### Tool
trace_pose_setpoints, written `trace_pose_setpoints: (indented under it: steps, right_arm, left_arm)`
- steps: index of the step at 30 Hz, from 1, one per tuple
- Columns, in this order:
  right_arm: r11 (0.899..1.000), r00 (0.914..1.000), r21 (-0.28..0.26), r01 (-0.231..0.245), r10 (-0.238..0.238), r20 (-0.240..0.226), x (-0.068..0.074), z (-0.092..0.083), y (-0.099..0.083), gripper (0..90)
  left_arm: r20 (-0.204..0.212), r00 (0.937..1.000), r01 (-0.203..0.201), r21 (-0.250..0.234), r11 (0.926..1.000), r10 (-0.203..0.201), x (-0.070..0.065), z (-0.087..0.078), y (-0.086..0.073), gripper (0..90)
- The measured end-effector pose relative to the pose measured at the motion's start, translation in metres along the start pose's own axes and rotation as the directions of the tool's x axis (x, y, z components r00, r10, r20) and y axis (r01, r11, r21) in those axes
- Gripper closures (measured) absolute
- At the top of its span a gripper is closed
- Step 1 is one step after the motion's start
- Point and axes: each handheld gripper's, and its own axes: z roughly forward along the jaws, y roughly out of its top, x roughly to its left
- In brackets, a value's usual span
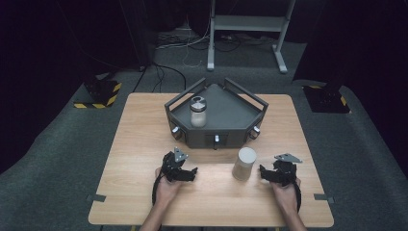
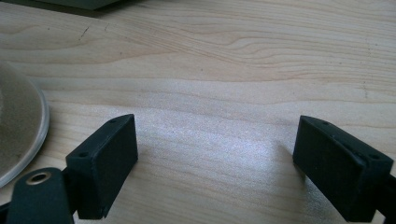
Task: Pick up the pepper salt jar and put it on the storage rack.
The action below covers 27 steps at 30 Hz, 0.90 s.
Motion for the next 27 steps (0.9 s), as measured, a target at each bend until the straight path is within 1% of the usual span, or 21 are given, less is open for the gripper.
trace_pose_setpoints:
  steps: [7, 14, 16, 21, 27]
  right_arm:
    - [1.000, 1.0000, 0.004, 0.001, -0.001, -0.005, 0.000, 0.000, 0.001, 11.1]
    - [1.000, 0.9996, 0.007, 0.008, -0.008, -0.028, -0.005, -0.002, -0.001, 9.0]
    - [1.000, 0.9990, 0.003, 0.010, -0.010, -0.043, -0.007, -0.004, -0.003, 8.9]
    - [1.000, 0.9980, 0.003, 0.030, -0.029, -0.055, -0.008, -0.010, -0.008, 8.8]
    - [0.999, 0.9960, -0.016, 0.039, -0.040, -0.079, -0.013, -0.022, -0.016, 8.8]
  left_arm:
    - [0.000, 1.0000, -0.002, 0.001, 1.0000, 0.002, 0.000, 0.000, 0.000, 10.6]
    - [0.000, 1.0000, -0.001, 0.000, 1.0000, 0.001, 0.000, 0.000, 0.000, 10.6]
    - [0.000, 1.0000, -0.001, 0.001, 1.0000, 0.001, 0.000, 0.000, 0.000, 10.6]
    - [0.000, 1.0000, -0.001, 0.001, 1.0000, 0.001, 0.000, 0.000, 0.000, 10.6]
    - [0.000, 1.0000, -0.001, 0.001, 1.0000, 0.001, 0.000, 0.000, 0.000, 10.6]
